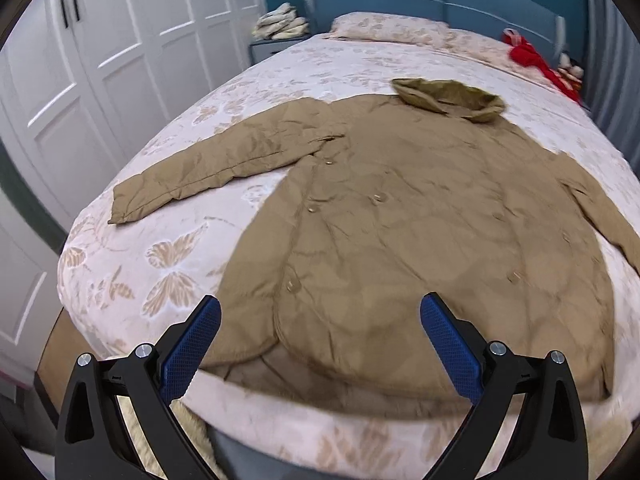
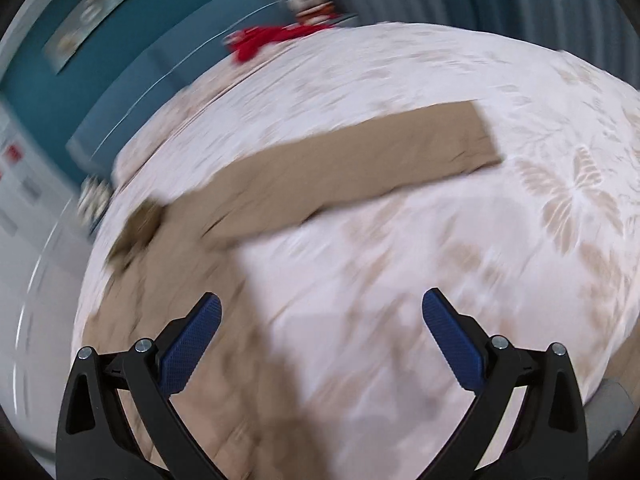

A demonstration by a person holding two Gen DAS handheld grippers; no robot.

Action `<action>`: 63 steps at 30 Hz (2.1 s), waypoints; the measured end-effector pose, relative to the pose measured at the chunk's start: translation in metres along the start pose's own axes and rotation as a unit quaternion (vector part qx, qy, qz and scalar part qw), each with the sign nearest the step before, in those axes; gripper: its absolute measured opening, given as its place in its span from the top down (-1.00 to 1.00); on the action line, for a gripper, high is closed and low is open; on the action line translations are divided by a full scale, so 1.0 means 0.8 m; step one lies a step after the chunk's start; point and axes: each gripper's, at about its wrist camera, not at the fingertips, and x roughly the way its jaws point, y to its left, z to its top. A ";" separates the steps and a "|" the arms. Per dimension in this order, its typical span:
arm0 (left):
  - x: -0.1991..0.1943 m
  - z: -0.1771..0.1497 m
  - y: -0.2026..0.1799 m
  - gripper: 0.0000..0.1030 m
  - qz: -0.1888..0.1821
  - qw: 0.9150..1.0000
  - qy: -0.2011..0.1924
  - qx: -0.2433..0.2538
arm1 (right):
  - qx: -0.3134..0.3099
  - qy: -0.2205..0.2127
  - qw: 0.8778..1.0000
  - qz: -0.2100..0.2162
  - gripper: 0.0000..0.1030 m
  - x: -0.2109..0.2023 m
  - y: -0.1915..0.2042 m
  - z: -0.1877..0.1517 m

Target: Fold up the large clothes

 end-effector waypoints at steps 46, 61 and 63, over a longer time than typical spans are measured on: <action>0.143 0.061 0.049 -0.90 0.106 0.991 0.058 -0.056 | -0.310 0.121 0.890 0.310 0.74 0.118 0.457 -0.101; 0.177 0.139 0.018 -0.90 -0.073 0.982 0.093 -0.147 | -0.249 0.090 0.945 0.190 -0.29 0.094 0.306 -0.091; 0.195 0.152 0.002 -0.90 -0.114 0.972 0.117 -0.171 | -0.208 0.092 0.959 0.168 -0.29 0.106 0.275 -0.074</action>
